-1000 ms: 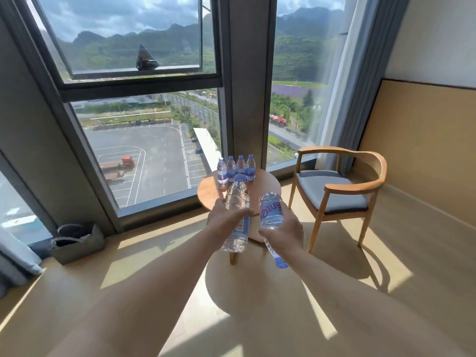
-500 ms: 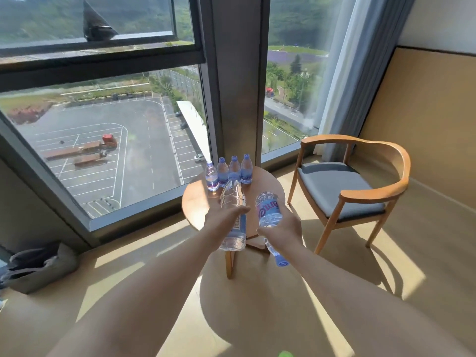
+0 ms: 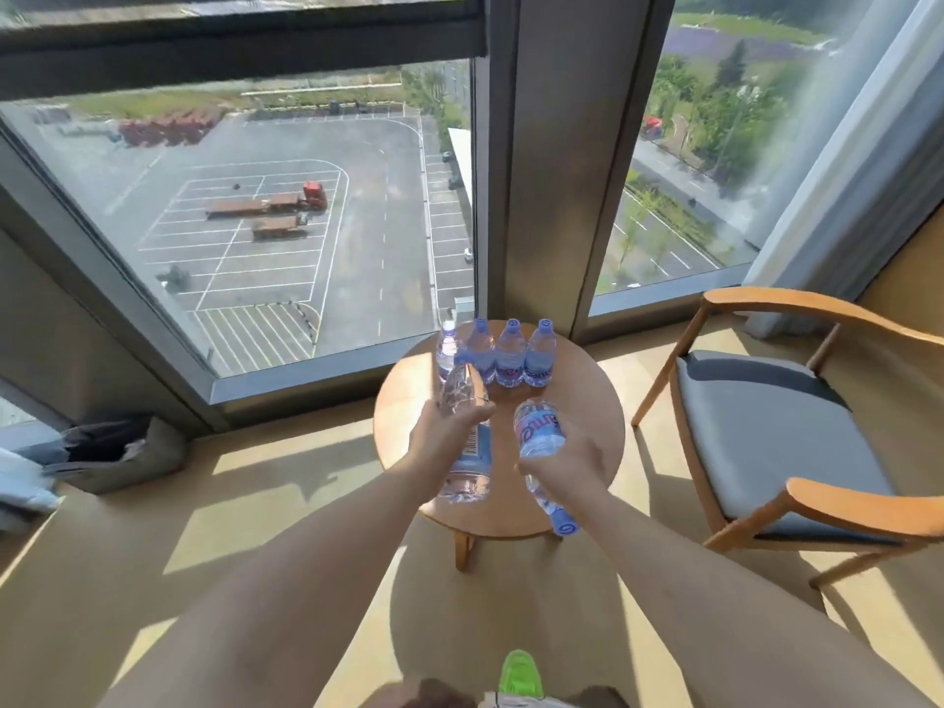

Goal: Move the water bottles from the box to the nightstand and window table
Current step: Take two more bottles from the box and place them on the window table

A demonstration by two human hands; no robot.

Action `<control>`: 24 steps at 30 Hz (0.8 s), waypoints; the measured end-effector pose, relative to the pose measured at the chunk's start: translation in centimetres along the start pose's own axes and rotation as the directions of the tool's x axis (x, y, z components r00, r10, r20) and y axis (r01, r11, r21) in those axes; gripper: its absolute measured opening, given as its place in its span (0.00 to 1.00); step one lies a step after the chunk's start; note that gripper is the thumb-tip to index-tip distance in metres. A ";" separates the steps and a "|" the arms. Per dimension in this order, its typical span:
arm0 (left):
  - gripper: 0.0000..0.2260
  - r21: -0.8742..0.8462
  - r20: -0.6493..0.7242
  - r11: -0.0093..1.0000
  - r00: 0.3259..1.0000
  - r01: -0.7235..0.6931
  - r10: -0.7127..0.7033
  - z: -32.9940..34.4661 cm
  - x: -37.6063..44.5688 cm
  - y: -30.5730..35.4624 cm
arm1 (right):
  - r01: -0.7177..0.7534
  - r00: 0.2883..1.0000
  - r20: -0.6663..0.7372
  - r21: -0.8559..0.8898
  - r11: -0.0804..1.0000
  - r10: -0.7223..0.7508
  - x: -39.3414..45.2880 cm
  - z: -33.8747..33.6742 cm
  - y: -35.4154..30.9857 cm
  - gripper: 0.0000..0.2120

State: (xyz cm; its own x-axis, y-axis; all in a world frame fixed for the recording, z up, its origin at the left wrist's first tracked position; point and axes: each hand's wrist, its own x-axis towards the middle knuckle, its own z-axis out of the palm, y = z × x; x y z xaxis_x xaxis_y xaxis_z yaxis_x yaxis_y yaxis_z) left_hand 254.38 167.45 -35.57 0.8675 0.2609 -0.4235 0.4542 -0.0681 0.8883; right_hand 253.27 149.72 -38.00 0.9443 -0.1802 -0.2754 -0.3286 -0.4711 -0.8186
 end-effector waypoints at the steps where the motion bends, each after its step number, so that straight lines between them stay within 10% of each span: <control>1: 0.19 0.001 -0.024 1.000 1.000 0.018 -0.018 0.1 0.8 0.0 | -0.020 0.999 0.032 0.003 1.000 0.020 1.1 0.2 0.0 0.33; 8: 0.38 -0.067 -0.105 0.973 0.968 0.223 -0.229 0.3 6.9 0.2 | -0.129 0.967 0.218 -0.026 0.991 0.132 8.0 2.5 0.1 0.24; 24: 0.27 0.239 0.061 0.944 0.967 0.228 -0.249 -2.6 24.3 -1.9 | -0.362 0.793 0.349 -0.388 0.848 0.499 20.4 10.0 -2.1 0.36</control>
State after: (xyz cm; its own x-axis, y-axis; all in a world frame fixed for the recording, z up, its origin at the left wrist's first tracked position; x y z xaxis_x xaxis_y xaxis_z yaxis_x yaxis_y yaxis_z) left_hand 274.04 176.38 -47.10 0.7378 0.2102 -0.6414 0.6750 -0.2345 0.6996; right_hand 273.34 155.64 -46.95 0.5912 -0.0761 -0.8029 -0.6276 -0.6687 -0.3987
